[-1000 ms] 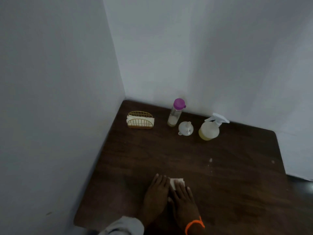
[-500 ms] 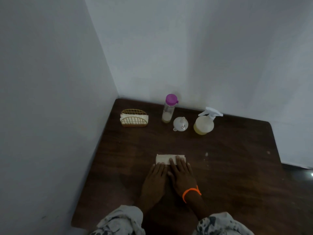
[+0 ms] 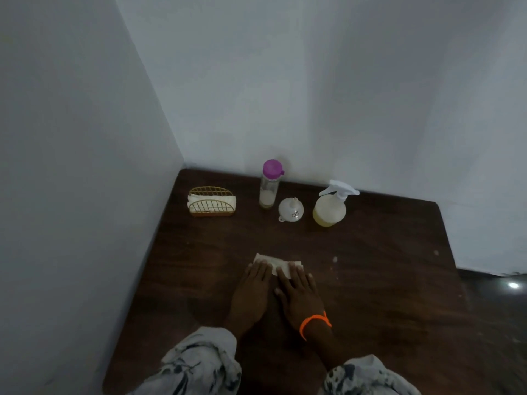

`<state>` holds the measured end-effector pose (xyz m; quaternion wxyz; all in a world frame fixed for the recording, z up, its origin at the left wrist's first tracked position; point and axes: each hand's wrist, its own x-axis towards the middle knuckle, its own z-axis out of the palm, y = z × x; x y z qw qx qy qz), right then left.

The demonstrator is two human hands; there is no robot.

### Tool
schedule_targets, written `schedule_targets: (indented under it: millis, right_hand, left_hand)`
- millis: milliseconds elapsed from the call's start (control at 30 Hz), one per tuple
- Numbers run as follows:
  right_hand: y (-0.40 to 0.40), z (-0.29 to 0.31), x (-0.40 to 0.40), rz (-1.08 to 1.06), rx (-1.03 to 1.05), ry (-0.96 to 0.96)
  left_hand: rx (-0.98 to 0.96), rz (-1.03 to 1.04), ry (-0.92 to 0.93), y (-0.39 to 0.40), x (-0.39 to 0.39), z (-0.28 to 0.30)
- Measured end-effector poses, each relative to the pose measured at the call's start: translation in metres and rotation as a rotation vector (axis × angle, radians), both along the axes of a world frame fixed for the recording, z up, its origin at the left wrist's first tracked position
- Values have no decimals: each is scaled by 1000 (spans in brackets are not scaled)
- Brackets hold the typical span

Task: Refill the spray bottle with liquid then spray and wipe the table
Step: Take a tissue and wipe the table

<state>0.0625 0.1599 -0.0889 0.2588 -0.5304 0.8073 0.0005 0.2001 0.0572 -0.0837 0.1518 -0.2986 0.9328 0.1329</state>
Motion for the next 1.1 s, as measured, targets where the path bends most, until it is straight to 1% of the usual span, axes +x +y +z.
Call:
schedule_targets:
  millis: [67, 167, 267, 333, 467, 533, 667, 733, 800, 900, 967, 1100]
  right_hand:
    - [-18, -1, -9, -31, -6, 11]
    - [-50, -1, -18, -41, 9, 26]
    - [-64, -4, -17, -33, 30, 31]
    - [-59, -4, -13, 14, 32, 41]
    - [-16, -7, 5, 108, -34, 53]
    - [17, -10, 19, 109, -37, 54]
    - [87, -14, 46, 26, -53, 32]
    - [114, -11, 50, -44, -36, 34]
    - [131, -10, 43, -88, 10, 41]
    - [136, -8, 18, -144, 36, 57]
    - [128, -11, -5, -185, 31, 68]
    - [98, -16, -66, -228, 32, 97]
  left_hand:
    - [-28, 10, 20, -21, -11, -2]
    - [-19, 22, 44, -50, -20, -3]
    - [18, 29, 46, -59, -21, 1]
    - [20, 59, 49, -55, -17, 2]
    - [-3, 39, 66, -23, 13, -1]
    - [36, 19, 79, 5, 28, 2]
    - [95, -30, 65, 79, 51, -3]
    - [118, -80, 11, 110, 50, -6]
    - [130, -135, -51, 125, 37, -6]
    - [73, -165, -22, 125, 1, -4]
    - [28, -159, 6, 110, -28, -4]
    - [-36, -206, -14, 75, -95, -5]
